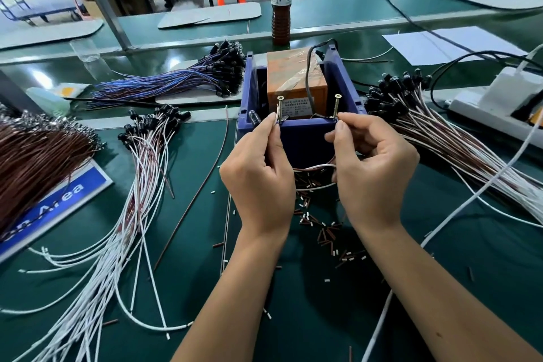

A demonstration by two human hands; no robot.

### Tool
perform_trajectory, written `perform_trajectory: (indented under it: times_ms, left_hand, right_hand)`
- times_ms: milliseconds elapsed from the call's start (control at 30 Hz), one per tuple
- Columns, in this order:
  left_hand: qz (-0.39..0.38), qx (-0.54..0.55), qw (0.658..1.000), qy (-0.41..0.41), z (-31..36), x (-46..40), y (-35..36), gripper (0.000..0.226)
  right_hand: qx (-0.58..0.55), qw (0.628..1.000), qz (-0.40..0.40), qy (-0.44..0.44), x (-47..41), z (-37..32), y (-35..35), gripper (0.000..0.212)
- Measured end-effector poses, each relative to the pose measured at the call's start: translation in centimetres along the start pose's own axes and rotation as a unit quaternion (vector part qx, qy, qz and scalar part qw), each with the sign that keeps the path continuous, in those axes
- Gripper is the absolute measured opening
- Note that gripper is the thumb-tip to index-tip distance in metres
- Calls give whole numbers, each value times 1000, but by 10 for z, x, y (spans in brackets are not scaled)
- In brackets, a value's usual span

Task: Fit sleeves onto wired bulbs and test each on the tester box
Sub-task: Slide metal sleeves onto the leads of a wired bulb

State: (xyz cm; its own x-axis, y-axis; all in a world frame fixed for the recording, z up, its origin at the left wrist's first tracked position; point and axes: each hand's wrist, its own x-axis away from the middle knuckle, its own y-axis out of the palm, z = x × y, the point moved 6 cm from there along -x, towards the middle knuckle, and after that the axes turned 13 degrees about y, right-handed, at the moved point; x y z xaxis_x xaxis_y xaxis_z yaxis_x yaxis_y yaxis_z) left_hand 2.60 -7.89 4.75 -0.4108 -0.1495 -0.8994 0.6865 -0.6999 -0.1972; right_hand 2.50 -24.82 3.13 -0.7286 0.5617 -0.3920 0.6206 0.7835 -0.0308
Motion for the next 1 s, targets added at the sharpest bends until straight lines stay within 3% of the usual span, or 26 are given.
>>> perform_trajectory:
  times_ms: [733,900,1000]
  left_hand:
    - [27,0,1000,8,0,6,-5,17]
    - [88,56,995,5,6,7,-15,17]
    - [80,113,990,5,18,3,-16,17]
  right_hand:
    - [7,1000,-7,-1,1,-1,0,12]
    - [-38,998,-16,40,2,2,-1,11]
    - [-67,996,-29,53,1,1,-4,8]
